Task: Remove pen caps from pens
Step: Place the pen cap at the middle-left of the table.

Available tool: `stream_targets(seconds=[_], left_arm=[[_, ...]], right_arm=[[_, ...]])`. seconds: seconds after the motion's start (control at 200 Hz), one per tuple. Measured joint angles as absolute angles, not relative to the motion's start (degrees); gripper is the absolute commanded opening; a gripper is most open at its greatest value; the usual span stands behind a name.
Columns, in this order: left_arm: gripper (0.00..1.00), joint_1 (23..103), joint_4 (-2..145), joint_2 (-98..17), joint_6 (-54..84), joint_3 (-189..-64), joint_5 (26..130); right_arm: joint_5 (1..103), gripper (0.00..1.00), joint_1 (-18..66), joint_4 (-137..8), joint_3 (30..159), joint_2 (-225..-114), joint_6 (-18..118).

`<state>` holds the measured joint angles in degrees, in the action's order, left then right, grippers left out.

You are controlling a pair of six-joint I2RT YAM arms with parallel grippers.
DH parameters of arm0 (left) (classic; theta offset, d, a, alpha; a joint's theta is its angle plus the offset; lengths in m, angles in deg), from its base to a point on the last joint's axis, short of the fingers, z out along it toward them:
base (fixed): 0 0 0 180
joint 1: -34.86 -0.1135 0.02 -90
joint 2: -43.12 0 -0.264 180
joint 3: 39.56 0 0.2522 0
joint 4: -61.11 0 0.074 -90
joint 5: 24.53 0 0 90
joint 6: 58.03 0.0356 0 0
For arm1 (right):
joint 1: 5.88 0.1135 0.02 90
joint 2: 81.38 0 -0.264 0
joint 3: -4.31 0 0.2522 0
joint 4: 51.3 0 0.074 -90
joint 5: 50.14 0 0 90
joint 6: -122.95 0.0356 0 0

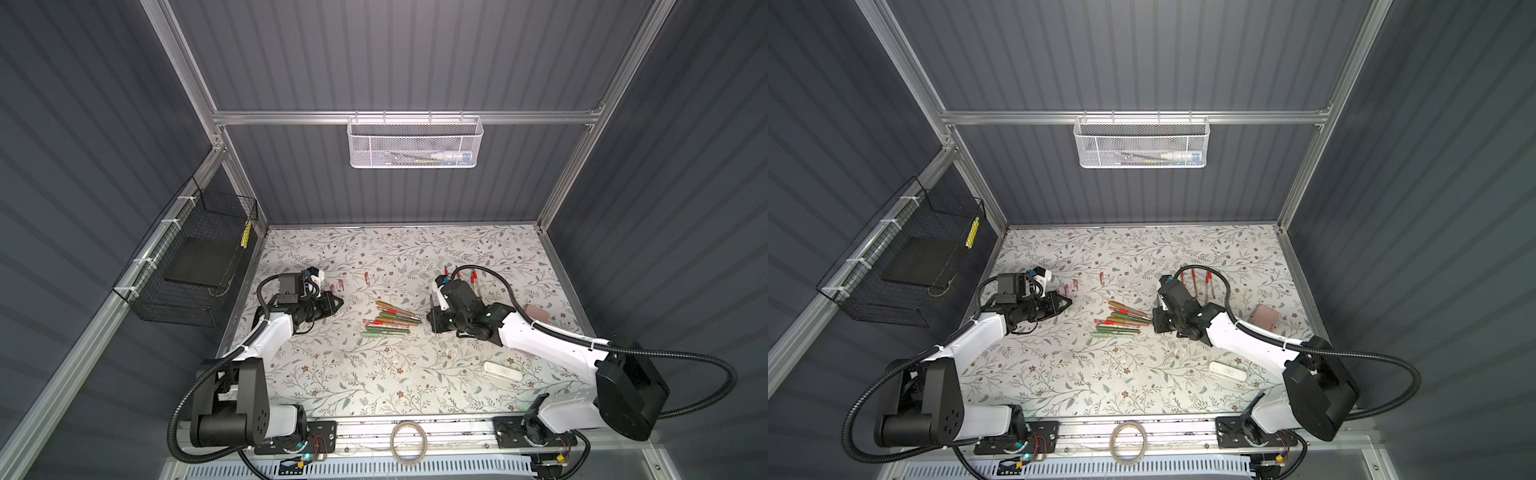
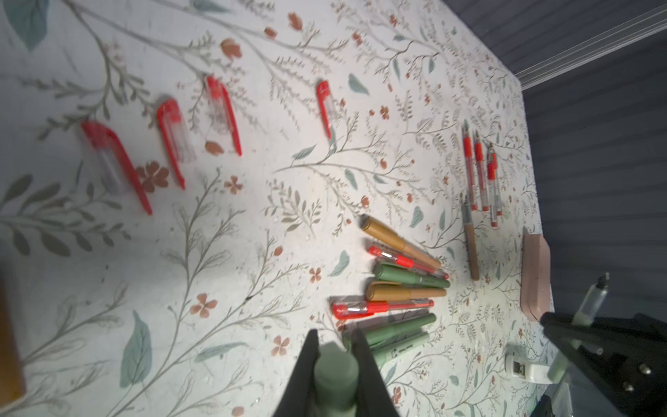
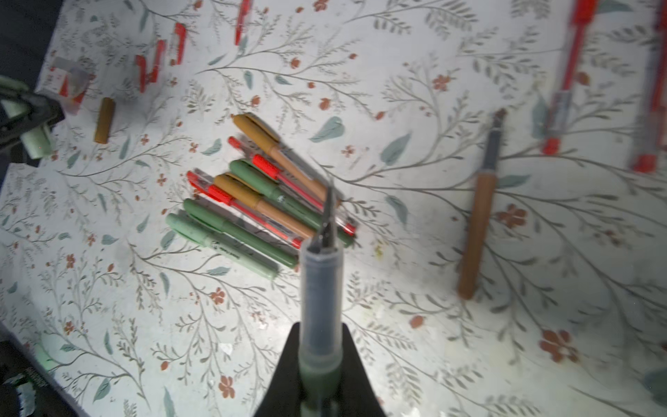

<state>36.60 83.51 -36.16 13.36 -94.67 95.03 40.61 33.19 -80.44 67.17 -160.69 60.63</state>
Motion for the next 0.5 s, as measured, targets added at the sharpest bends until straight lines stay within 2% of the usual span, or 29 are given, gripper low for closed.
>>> stream_targets(seconds=[0.27, 0.5], left_arm=[[0.00, 36.62, 79.56, -42.76, 13.16, -94.49, 92.43], [0.00, 38.00, 79.01, -46.92, 13.14, -94.38, 91.76]], right_arm=[[40.78, 0.00, 22.39, -86.58, 66.65, -157.35, 57.00], [41.05, 0.00, 17.85, -88.48, 66.60, -162.59, 54.75]])
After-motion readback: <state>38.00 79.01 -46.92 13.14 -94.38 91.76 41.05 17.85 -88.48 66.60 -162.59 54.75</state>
